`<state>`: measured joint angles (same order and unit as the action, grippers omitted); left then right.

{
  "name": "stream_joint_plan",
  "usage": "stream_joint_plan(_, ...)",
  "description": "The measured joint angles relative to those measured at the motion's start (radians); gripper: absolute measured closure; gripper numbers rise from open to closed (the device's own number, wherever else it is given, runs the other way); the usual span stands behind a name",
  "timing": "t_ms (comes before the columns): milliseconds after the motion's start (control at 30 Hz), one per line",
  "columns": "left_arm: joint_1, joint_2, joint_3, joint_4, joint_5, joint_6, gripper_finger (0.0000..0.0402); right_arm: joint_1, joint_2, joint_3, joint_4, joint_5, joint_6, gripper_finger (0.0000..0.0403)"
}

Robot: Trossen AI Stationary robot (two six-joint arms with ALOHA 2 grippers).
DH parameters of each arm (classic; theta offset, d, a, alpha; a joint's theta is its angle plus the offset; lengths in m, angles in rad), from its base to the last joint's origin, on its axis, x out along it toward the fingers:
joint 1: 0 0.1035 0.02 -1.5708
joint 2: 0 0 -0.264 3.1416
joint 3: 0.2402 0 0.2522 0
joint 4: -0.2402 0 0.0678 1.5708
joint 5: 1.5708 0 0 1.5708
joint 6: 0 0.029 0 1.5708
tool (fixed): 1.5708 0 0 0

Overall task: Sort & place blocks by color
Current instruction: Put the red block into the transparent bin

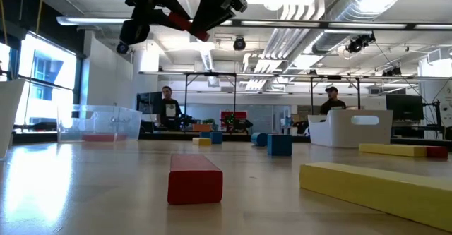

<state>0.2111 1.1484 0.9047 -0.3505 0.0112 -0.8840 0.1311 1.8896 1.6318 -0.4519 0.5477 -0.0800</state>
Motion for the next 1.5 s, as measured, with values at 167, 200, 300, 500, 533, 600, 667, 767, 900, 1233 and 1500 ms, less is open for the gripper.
stream_joint_plan(167, 0.0, 0.0, 0.0, 0.002, -0.025, 0.043, 0.0369, -0.002, 0.0, 0.0, 0.003, 0.023, -0.038, 0.0291)
stream_joint_plan(200, -0.001, 0.0, 0.0, 0.002, -0.026, 0.053, 0.0369, -0.003, 0.0, 0.0, 0.008, 0.018, -0.048, 0.0284)
stream_joint_plan(300, -0.001, 0.001, -0.001, -0.004, -0.046, 0.057, 0.0367, -0.007, -0.001, 0.001, 0.016, 0.016, -0.056, 0.0272)
stream_joint_plan(500, 0.009, 0.001, -0.001, -0.068, -0.117, 0.054, 0.0366, -0.026, -0.001, 0.001, 0.013, 0.019, -0.056, 0.0268)
stream_joint_plan(533, 0.014, 0.001, -0.001, -0.083, -0.129, 0.054, 0.0367, -0.031, -0.001, 0.001, 0.011, 0.019, -0.054, 0.0267)
stream_joint_plan(600, 0.027, 0.001, -0.001, -0.118, -0.164, 0.062, 0.0366, -0.043, -0.001, 0.001, 0.009, 0.01, -0.053, 0.0267)
stream_joint_plan(667, 0.044, 0.001, -0.001, -0.148, -0.201, 0.069, 0.0366, -0.055, -0.001, 0.001, 0.008, -0.011, -0.057, 0.0266)
stream_joint_plan(767, 0.075, 0.001, -0.001, -0.2, -0.249, 0.074, 0.0366, -0.076, -0.001, 0.001, 0.007, -0.042, -0.059, 0.0266)
stream_joint_plan(900, 0.118, 0.001, -0.001, -0.285, -0.334, 0.078, 0.0365, -0.103, -0.001, 0.001, -0.001, -0.066, -0.059, 0.0265)
stream_joint_plan(1233, 0.223, 0.0, -0.001, -0.49, -0.551, 0.095, 0.0365, -0.183, -0.001, 0.001, -0.04, -0.205, -0.056, 0.0265)
stream_joint_plan(1500, 0.359, 0.0, -0.001, -0.644, -0.548, 0.189, 0.0365, -0.229, -0.001, 0.001, -0.039, -0.271, 0.018, 0.0265)
